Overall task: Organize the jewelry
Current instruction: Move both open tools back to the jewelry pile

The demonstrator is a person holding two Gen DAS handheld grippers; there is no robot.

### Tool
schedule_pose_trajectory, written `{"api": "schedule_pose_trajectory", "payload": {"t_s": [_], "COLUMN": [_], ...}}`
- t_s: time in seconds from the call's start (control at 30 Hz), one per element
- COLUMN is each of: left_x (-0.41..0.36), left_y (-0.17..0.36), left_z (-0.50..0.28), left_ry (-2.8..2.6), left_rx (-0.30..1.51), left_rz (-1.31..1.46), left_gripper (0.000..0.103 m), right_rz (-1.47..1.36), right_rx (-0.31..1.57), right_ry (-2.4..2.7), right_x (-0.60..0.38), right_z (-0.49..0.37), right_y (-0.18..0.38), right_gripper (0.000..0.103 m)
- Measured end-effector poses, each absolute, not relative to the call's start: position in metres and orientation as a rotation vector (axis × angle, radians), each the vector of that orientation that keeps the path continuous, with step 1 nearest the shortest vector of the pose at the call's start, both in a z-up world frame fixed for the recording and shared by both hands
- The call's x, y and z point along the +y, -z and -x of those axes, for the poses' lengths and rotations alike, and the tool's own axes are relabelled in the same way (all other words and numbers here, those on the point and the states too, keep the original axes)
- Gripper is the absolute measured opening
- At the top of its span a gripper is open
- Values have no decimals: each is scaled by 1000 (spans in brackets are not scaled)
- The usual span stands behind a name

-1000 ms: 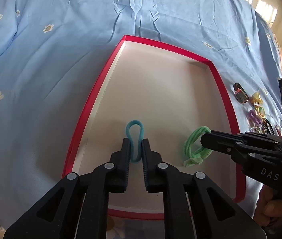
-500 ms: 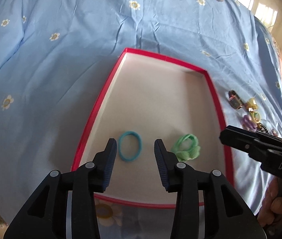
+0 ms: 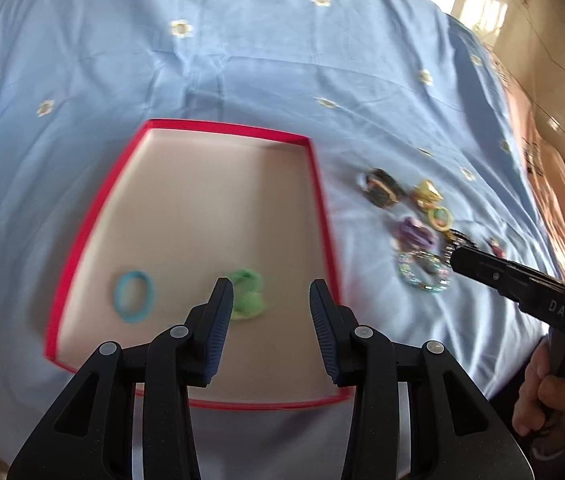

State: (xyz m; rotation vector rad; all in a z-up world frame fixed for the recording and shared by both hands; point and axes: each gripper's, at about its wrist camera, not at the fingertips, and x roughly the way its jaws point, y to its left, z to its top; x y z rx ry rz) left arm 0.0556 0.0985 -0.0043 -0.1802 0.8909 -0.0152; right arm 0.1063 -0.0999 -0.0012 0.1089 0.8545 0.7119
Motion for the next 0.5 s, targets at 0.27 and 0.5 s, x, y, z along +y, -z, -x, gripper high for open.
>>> {"api": "schedule_pose_trajectory", "payload": {"t_s": [0.27,0.5], "left_x": [59,30], "left_y": [6,9], "left_z": [-63,-74], "left_ry": [94,159], "left_rx": [897,917], "left_rz": [153,126], "left_gripper": [38,38], "right_rz": [-161,-195], "right_rx": [840,840], "right_ry": [-596,-522], "right_x": [-161,-200], "right_z": [-104,-103], "right_y": [3,9], "right_gripper": [32,32]}}
